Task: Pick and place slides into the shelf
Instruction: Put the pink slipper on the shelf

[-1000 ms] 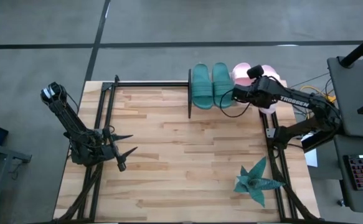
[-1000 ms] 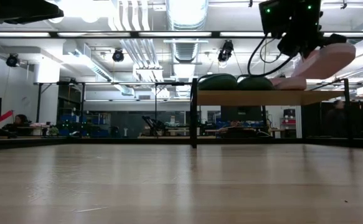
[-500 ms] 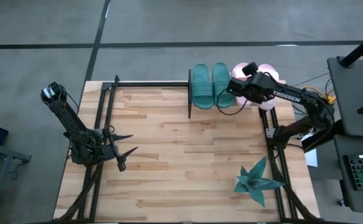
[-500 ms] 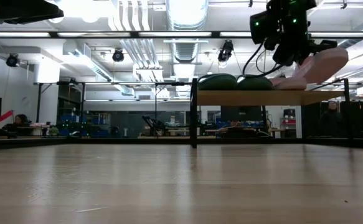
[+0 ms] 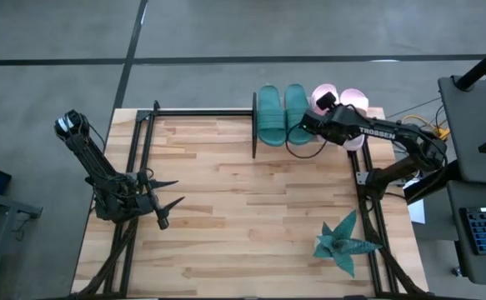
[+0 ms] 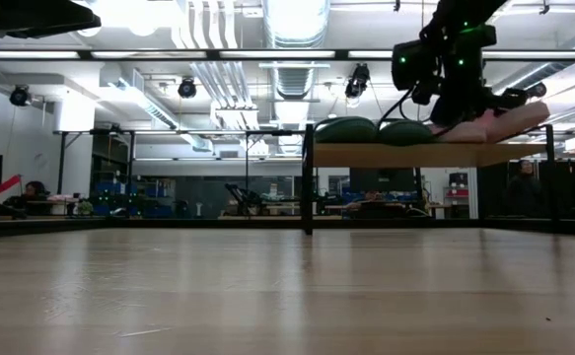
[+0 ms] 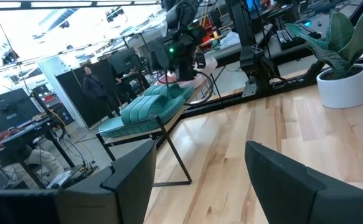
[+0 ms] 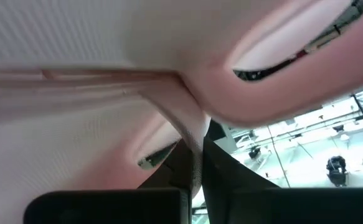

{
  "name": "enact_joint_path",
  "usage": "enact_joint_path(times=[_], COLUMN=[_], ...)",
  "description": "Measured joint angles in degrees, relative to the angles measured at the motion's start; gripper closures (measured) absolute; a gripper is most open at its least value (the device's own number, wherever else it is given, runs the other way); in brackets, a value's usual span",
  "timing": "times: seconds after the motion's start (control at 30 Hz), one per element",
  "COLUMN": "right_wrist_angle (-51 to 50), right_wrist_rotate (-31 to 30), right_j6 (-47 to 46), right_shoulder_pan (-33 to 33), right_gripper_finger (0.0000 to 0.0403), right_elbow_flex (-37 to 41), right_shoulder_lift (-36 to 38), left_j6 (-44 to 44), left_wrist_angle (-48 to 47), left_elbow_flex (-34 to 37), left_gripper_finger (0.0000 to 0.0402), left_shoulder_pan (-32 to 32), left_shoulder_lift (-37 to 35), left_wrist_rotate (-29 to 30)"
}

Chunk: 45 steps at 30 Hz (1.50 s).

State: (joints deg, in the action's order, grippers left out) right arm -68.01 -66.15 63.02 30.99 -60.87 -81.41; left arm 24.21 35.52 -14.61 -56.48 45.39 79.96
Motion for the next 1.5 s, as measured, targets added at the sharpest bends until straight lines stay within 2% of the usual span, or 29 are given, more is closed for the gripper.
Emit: enact_joint_path(times=[0.13,0.33,0.47,0.67,0.83,1.0,1.2,1.27,1.4,1.5], right_wrist_angle=[1.50,1.21,1.12,0.67,0.48,-0.93,-2.82,-4.01,-5.64,-5.81], right_wrist_rotate=[2.44,3.00,4.64,4.52,4.08,5.11,9.11,8.15,1.35,0.94], right_j6=[-0.82,-4.68,-7.56,-6.71,-9.87,-12.52,-16.12,-16.35,-20.31,-23.72], right_shoulder_pan=[-0.01,-0.01,0.06,0.10,-0.34,-0.35,-0.39,-0.93,-2.54,-4.04], right_gripper_finger=[0.0394,0.0384,0.0355,0.0297,0.0255,0.0233,0.0230,0.0230,0.0229,0.0229], right_elbow_flex=[1.40,1.25,-0.88,-3.55,-4.58,-4.55,-4.53,-4.53,-4.51,-4.49], right_shoulder_lift=[0.04,0.27,0.80,2.52,3.73,4.00,4.02,4.02,4.41,5.76], left_j6=[-0.02,-0.02,-0.02,-0.02,-0.02,-0.02,-0.02,-0.03,-0.02,-0.02], left_wrist_angle=[0.01,0.00,0.01,0.01,0.01,0.01,0.01,0.01,0.01,0.01], left_elbow_flex=[0.02,0.02,0.02,0.01,0.00,0.02,0.00,0.00,0.01,0.02], left_gripper_finger=[0.0171,0.0171,0.0171,0.0171,0.0171,0.0171,0.0171,0.0171,0.0171,0.0171], left_shoulder_pan=[-0.01,0.00,-0.01,0.00,0.01,0.00,-0.01,0.01,0.00,-0.01], left_shoulder_lift=[0.00,0.00,0.00,0.00,-0.04,-0.04,-0.04,-0.04,-0.04,-0.04], left_wrist_rotate=[-0.02,-0.01,0.00,-0.02,0.00,-0.02,0.00,-0.02,-0.02,-0.02])
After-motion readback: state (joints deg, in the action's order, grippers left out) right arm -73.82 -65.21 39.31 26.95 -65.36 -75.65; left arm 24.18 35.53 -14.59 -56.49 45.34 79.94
